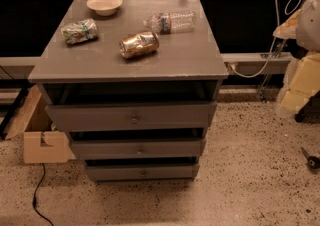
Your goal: Open bottom drawer
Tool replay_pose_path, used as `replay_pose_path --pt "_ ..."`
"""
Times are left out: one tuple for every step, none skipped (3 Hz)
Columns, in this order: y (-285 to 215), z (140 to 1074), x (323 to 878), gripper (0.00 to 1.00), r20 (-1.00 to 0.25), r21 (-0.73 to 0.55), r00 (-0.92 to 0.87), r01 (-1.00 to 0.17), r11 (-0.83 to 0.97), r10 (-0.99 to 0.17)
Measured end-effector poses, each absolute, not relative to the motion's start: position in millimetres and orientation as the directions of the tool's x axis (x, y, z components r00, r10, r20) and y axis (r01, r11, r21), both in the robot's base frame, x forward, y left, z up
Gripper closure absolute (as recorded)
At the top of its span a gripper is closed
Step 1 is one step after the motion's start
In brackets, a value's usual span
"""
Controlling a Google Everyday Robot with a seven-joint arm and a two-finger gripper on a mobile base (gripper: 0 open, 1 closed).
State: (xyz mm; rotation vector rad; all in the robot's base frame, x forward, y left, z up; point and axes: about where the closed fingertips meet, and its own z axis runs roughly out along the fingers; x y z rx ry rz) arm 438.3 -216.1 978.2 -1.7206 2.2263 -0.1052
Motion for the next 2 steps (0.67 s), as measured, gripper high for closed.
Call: replay_pose_path --pt "-216 978 438 0.00 -0.209 -0.253 -0.220 -0.929 0.270 -0.953" --pt "-198 946 438 0.00 -0.255 -0.220 -0.183 -0.945 0.242 -0.949"
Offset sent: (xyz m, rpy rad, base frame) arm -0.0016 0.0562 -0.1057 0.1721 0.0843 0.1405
